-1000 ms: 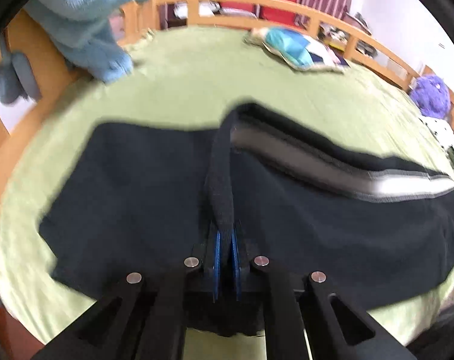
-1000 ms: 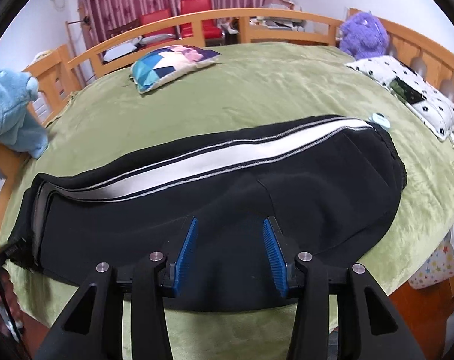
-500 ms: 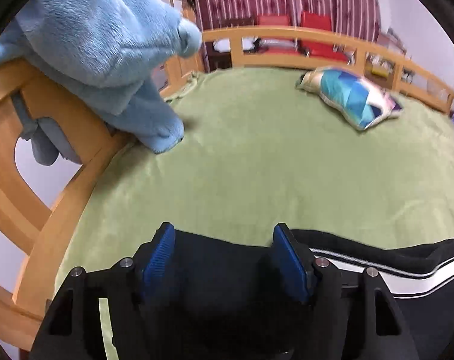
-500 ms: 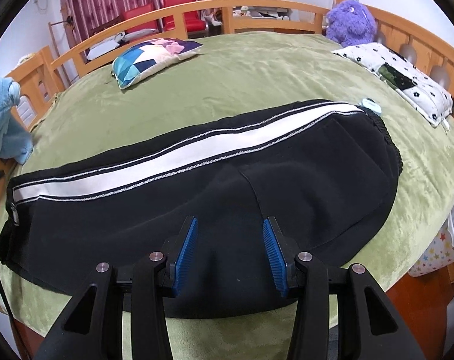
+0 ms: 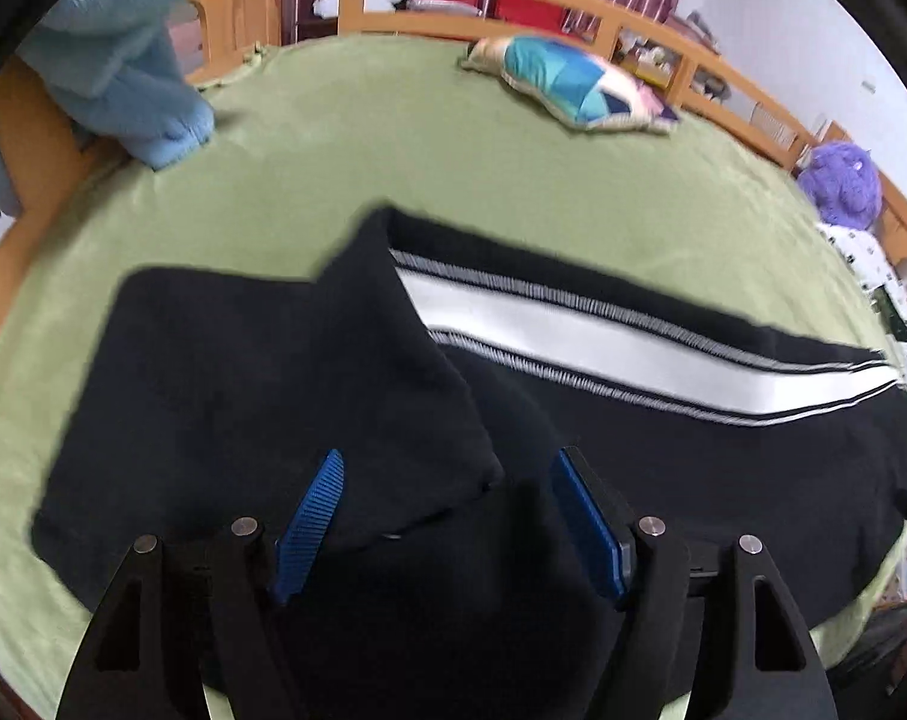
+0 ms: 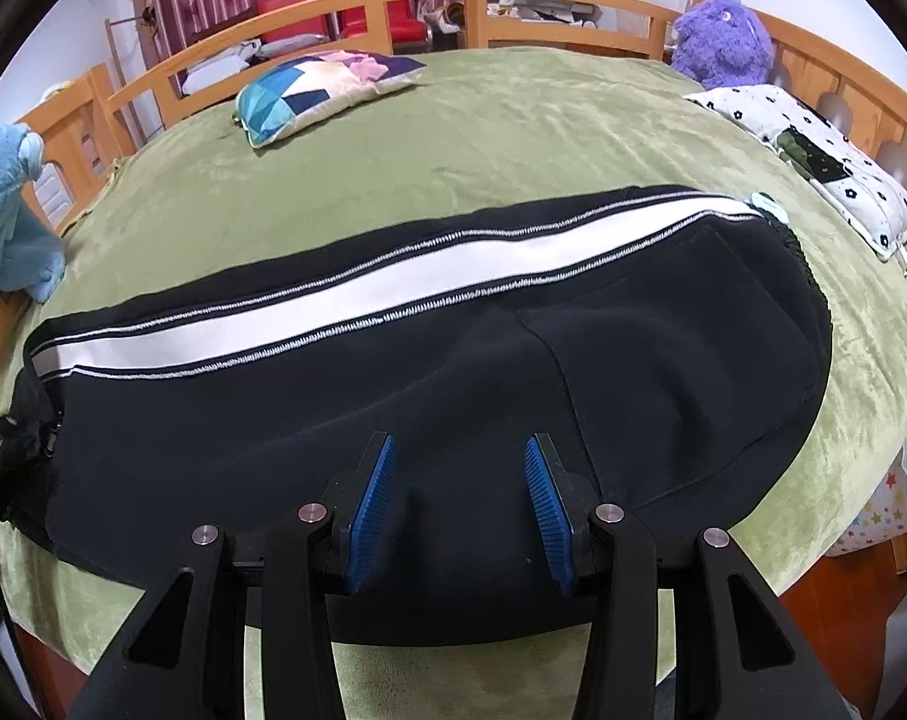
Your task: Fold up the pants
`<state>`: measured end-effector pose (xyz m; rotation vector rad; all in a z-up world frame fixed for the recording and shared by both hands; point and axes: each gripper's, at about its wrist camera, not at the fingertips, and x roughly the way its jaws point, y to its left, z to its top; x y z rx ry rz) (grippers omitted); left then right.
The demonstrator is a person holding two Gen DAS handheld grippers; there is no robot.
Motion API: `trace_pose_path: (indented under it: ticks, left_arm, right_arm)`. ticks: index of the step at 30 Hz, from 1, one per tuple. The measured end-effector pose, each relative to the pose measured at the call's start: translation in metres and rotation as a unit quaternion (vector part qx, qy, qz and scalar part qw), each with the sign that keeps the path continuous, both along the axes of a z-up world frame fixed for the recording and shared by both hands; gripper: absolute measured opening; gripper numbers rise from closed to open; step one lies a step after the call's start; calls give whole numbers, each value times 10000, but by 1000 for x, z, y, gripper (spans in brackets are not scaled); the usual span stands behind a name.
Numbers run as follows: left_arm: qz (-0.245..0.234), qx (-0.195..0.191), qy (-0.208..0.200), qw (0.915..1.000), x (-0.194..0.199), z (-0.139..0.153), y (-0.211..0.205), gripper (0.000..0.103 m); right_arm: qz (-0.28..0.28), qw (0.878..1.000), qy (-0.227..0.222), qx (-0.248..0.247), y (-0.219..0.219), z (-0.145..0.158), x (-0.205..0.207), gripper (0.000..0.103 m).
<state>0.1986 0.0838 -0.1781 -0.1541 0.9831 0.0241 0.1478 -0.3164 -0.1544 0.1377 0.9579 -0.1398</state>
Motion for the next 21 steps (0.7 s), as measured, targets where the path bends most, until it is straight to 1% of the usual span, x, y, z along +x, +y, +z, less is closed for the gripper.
trace_pose_path:
  ticks: [2,3,4,5,7,8,9,10,11,12,13,14,15,16,17,18,19,21]
  left_arm:
    - [125,622,-67,9980,6,-12,-13,69]
    - [230,1108,-56,9936,9,-14,-17,65]
    - [277,1405,-103,9896,11,-13,-17,48]
    - [275,1290,-245,9910,10,-8,-10,21]
    - [414,1017,-423,9931,13,8,10,15]
    - [518,1067,-527,9915,16,19,24,14]
    - [640,1183,-586,9892,20,25,32,14]
    - [850,1352,-662,9849,25,33,44,14]
    - [1016,1420,-711,9821,32,41,58,14]
    - [1134,1381,-706,9814,38,48,70,14]
    - [1206,1308,-679,9817,42,53,79,17]
    - [1290,1224,-655,9819,47,58,89,22]
    - [1350,1182,-683,9814,50,63,97,24]
    - [1433,1178,-749,9798,49,69,103,28]
    - [1530,1207,-832,9773,44,76,106,39]
    - [1551,1188,-911,9765,41,81,109,47]
    - [1523,1103,-988,9772,37,86,111,62]
    - [1398,817,-1121,9804,26,91,113,64]
  right_arm:
    - [-20,10000,18,7,0,-2,0,45]
    - [-35,10000,22,-4,0,-3,0,45]
    - [-64,10000,26,-26,-1,-3,0,45]
    - [-103,9999,35,-45,-2,-4,1,45]
    - [-172,9998,50,-37,-4,-4,2,45]
    - [-195,9998,55,-32,-4,-4,3,45]
    - [-208,9998,62,-41,-3,-4,4,45]
    - [-201,9998,64,-66,-2,-4,4,45]
    - [-192,9998,65,-95,0,-4,5,45]
    - [-175,9998,64,-120,1,-4,5,45]
    - [-139,9998,64,-140,4,-5,5,45]
    - [-115,9998,70,-147,7,-5,4,45]
    - [-94,9998,83,-153,8,-6,4,45]
    - [-67,9998,107,-154,10,-8,4,45]
    - [-57,9998,120,-148,11,-9,4,45]
    - [-52,9998,129,-138,12,-10,3,45]
    - [-47,9998,140,-119,14,-11,3,45]
    - [-33,9999,144,-75,17,-11,2,45]
